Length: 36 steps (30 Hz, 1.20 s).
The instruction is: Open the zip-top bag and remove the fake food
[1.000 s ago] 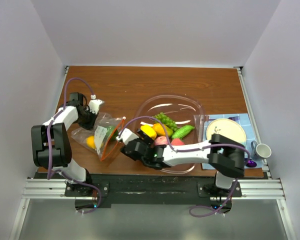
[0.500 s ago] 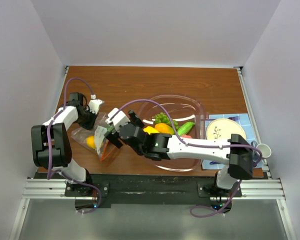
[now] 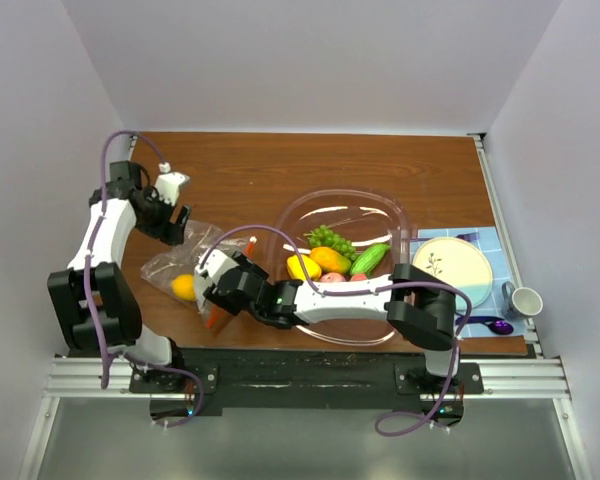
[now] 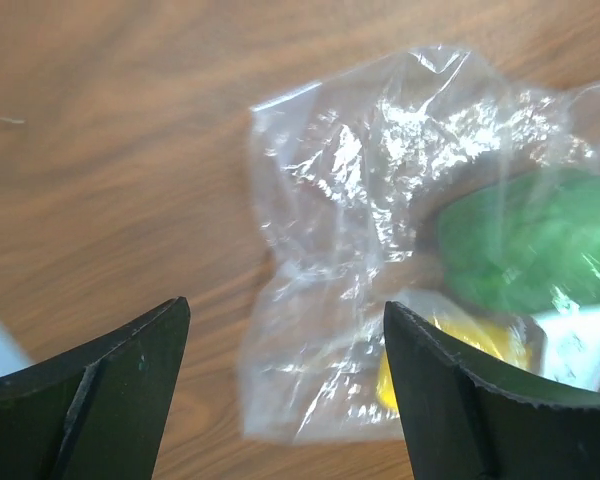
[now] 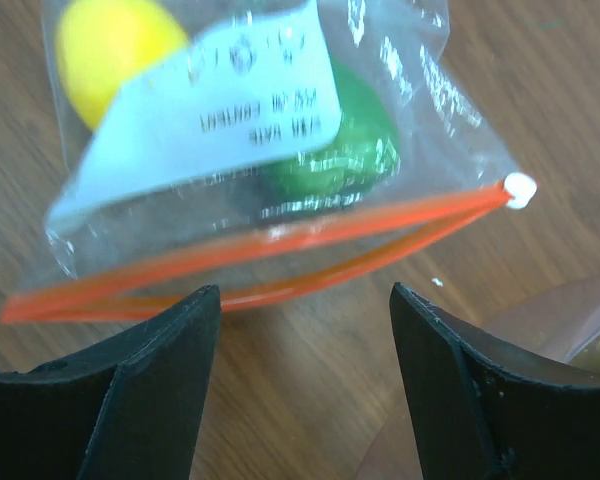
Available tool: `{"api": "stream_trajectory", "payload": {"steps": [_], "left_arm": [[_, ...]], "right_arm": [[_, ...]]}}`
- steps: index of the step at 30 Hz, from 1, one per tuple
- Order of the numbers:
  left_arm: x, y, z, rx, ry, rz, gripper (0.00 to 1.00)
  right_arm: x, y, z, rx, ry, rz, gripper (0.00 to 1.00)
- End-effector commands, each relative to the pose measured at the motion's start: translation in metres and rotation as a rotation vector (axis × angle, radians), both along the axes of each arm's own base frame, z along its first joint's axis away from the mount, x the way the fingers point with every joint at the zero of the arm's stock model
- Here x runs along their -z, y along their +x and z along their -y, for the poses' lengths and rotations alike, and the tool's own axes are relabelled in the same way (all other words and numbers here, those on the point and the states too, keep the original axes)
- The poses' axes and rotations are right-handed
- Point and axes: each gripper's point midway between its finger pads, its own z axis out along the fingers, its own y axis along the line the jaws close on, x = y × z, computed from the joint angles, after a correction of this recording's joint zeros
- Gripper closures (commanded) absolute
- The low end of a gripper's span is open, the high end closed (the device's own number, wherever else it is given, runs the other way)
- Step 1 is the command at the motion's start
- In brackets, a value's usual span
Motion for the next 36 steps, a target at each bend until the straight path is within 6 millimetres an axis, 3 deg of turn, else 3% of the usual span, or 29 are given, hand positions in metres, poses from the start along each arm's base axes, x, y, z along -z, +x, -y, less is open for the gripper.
{"api": "stream_trajectory", "payload": {"steps": [1, 5, 8, 12, 19, 26, 31, 36], "left_arm": [[-0.050, -0.003, 0.006, 0.049, -0.043, 0.075, 0.16], [-0.070, -0.007, 0.029, 0.090, -0.148, 0.106, 0.18], [-0.055, -0.015, 0.058, 0.133, -0.216, 0.050, 0.22], [-0.019, -0.021, 0.083, 0.154, -0.234, -0.015, 0.24], [0.022, -0.006, 0.073, 0.092, -0.176, -0.067, 0.30], [0.037, -0.002, 0.063, 0.067, -0.126, -0.061, 0.32], [0.046, -0.004, 0.061, 0.066, -0.106, -0.068, 0.32], [0.053, -0.011, 0.066, 0.085, -0.112, -0.087, 0.33]], "right_arm": [[-0.032, 0.009, -0.004, 0.019, 0.143, 0.002, 0.29], [-0.026, 0.011, -0.003, 0.020, 0.145, -0.010, 0.30], [-0.016, 0.018, -0.004, 0.027, 0.130, -0.019, 0.31], [0.002, 0.026, -0.009, 0.027, 0.100, -0.035, 0.33], [0.009, 0.029, -0.018, 0.004, 0.087, -0.044, 0.34], [0.013, 0.027, -0.032, -0.040, 0.083, -0.054, 0.32], [0.014, 0.027, -0.045, -0.075, 0.077, -0.059, 0.25], [0.022, 0.033, -0.055, -0.068, 0.056, -0.057, 0.10]]}}
